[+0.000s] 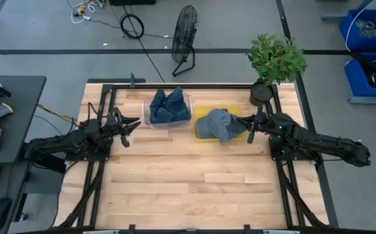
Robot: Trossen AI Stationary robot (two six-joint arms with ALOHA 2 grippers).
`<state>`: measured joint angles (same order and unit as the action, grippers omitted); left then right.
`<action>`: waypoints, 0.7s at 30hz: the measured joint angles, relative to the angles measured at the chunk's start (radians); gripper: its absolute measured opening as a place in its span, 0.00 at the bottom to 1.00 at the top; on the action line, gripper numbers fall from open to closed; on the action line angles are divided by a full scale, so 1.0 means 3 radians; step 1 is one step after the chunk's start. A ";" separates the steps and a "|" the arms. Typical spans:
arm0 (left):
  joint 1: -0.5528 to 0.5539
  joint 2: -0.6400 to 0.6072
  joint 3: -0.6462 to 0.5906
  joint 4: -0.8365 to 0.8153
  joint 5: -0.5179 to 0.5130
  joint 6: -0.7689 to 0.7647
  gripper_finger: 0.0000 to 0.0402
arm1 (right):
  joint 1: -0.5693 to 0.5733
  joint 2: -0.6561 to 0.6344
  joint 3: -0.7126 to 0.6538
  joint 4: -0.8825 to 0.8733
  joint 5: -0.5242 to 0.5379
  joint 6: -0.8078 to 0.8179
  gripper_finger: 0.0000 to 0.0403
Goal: Pick & Place hat
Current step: Return to home position
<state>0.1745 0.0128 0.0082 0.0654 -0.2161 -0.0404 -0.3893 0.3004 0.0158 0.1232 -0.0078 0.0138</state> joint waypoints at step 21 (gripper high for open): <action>0.0000 0.0000 -0.0003 -0.0003 0.0000 0.0002 0.22 | 0.0106 -0.0190 0.0001 0.0461 -0.0910 0.0295 0.03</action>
<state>0.1745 0.0128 0.0074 0.0647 -0.2161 -0.0399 -0.3574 0.2435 0.0162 0.2615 -0.2809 0.1023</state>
